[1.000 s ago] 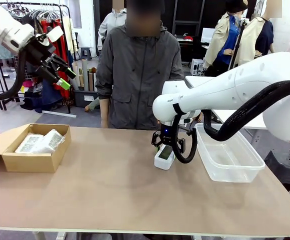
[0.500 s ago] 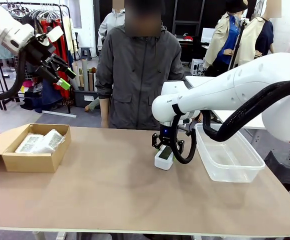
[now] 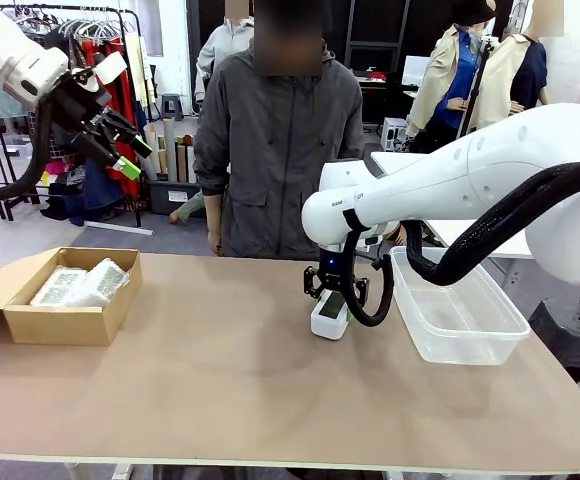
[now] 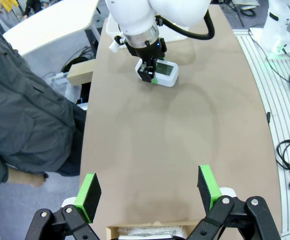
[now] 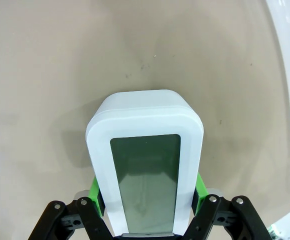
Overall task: Separate and place wrapped and unwrapped clocks.
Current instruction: Pick up the Digital clock indicated by the person.
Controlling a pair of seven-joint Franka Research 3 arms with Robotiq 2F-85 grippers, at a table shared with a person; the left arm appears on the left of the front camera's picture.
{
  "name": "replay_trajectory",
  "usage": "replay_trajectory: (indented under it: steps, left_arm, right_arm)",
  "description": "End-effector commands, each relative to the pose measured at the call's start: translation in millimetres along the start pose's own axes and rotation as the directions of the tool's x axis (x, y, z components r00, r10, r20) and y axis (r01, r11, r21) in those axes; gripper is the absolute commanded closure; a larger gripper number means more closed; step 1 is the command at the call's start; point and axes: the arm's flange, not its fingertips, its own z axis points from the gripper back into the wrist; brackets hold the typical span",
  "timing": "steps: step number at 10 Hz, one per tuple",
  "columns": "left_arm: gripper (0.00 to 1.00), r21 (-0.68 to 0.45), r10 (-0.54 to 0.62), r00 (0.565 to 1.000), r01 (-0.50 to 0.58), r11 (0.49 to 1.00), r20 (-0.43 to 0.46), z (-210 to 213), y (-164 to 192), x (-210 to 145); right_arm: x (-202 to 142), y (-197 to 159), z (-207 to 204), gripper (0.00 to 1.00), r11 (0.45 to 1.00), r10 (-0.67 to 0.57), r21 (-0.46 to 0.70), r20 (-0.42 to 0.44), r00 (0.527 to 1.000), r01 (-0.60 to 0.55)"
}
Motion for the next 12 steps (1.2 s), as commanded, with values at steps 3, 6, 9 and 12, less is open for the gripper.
replay_trajectory:
  steps: [3, 6, 9, 12]
  left_arm:
    - [0.00, -0.005, -0.002, 1.000, 0.002, 1.000, 0.000, 1.1, -1.0, 0.7]
    - [0.00, -0.005, -0.002, 1.000, 0.002, 1.000, 0.000, 1.1, -1.0, 0.7]
    - [0.00, -0.005, -0.002, 1.000, 0.002, 1.000, 0.000, 1.1, -1.0, 0.7]
    - [0.00, -0.005, -0.002, 1.000, 0.002, 1.000, 0.000, 1.1, -1.0, 0.7]
  right_arm:
    - [-14.5, -22.1, 41.7, 1.00, 0.982, 0.156, -0.116, 0.055, 0.986, -0.149]
    - [-37.2, -35.0, 75.7, 1.00, 0.947, 0.298, -0.150, 0.091, 0.950, -0.283]
    - [-57.2, -52.6, 117.6, 1.00, 0.889, 0.444, -0.176, 0.117, 0.888, -0.422]
    - [-74.8, -61.7, 163.1, 1.00, 0.805, 0.588, -0.201, 0.138, 0.797, -0.559]
